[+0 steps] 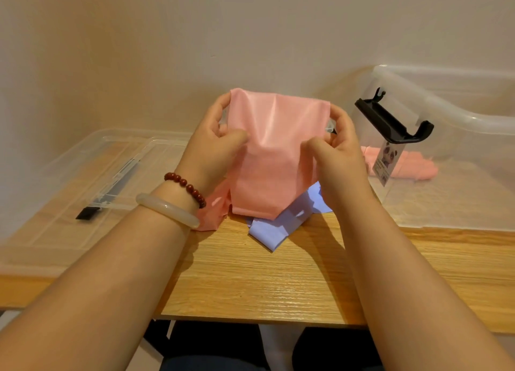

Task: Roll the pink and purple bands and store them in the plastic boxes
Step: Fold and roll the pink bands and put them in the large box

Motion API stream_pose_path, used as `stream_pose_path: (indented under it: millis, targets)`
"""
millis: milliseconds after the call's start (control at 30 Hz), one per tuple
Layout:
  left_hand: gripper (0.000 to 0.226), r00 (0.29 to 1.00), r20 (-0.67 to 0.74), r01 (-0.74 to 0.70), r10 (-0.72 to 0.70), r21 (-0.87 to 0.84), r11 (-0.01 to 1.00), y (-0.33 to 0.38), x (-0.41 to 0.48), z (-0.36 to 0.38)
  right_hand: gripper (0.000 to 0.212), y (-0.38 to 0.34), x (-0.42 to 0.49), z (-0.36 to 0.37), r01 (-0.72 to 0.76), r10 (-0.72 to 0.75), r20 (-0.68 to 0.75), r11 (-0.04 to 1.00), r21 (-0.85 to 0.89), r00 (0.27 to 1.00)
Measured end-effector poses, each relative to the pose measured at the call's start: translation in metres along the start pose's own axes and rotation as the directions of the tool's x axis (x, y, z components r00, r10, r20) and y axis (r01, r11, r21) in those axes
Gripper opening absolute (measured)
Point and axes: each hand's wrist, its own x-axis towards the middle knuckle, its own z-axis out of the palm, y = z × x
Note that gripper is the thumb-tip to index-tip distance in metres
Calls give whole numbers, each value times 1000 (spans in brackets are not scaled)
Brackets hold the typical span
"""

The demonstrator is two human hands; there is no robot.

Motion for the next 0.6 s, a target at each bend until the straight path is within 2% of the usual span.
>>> stream_pose_path:
  millis: [67,200,300,367,433,500,600]
  targets:
    - [63,999,-26,-26,27,20,999,0,3,0,55,-2,3,0,39,-39,-22,999,14,999]
    - [38,981,-163,-98,103,43,994,12,22,0,56,-13,23,7,97,-102,-90,993,-62,991]
    - [23,968,-220,-64,122,251,966,16,44,2,60,-18,46,16,93,-118,-127,978,-187,985]
    - [17,973,-196,-28,122,424,905,13,54,2,63,-17,57,20,59,-94,-99,950,-306,991]
    - [18,973,-181,-9,144,593,805,10,56,3,60,-14,62,22,49,-101,-85,879,-475,991]
    - [24,967,-170,-23,192,687,726,11,55,4,54,-11,62,24,70,-162,-102,799,-597,982]
    - [35,967,-125,-39,223,790,612,12,53,5,45,-5,60,26,97,-244,-130,738,-668,961]
